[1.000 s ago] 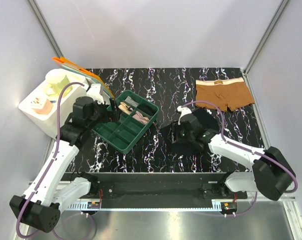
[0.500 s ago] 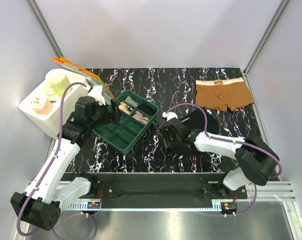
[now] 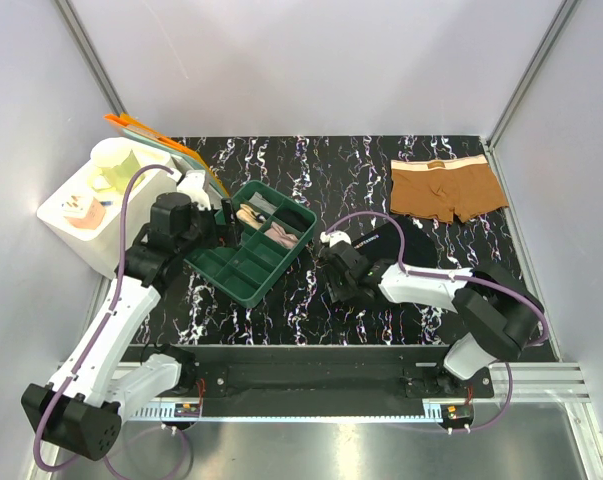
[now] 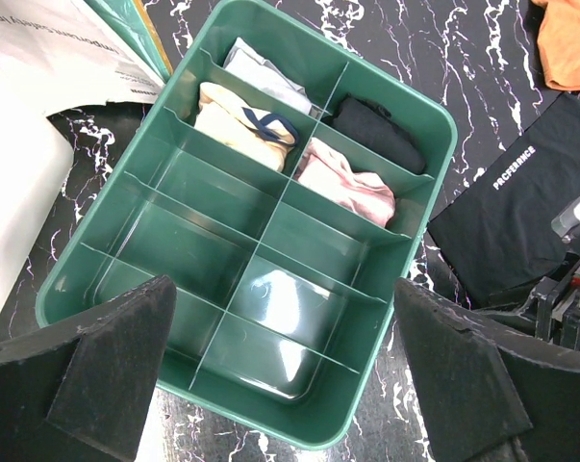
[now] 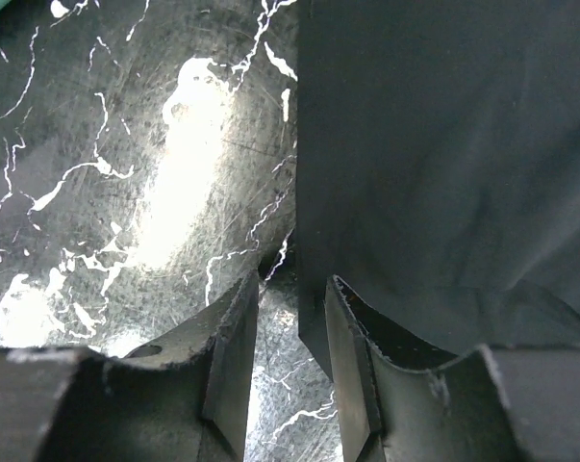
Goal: Roll the underwear
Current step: Fold the underwear at the center of the board.
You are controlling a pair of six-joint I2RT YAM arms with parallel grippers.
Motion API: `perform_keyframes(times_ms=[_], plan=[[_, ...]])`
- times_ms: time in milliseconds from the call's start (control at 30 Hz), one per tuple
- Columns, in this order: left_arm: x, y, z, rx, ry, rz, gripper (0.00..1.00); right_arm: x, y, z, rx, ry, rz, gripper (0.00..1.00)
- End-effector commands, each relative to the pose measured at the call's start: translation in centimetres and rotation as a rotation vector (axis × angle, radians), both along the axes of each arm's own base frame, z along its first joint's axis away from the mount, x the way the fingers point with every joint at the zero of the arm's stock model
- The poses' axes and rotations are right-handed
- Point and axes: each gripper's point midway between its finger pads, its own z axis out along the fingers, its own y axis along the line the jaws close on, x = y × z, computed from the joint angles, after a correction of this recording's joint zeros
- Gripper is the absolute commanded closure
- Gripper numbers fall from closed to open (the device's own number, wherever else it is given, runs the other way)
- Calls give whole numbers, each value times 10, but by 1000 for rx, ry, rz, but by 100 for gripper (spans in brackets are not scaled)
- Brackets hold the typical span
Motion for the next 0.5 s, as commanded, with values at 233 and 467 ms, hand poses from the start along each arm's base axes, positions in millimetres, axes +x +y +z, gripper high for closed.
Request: perform_keyframes(times_ms=[233, 467], plan=[[4, -2, 6, -8, -23, -9, 1, 1, 0, -4, -47, -17, -5, 62], [4, -2, 6, -6, -20, -4, 1, -5, -4, -13, -75, 9, -17, 79]])
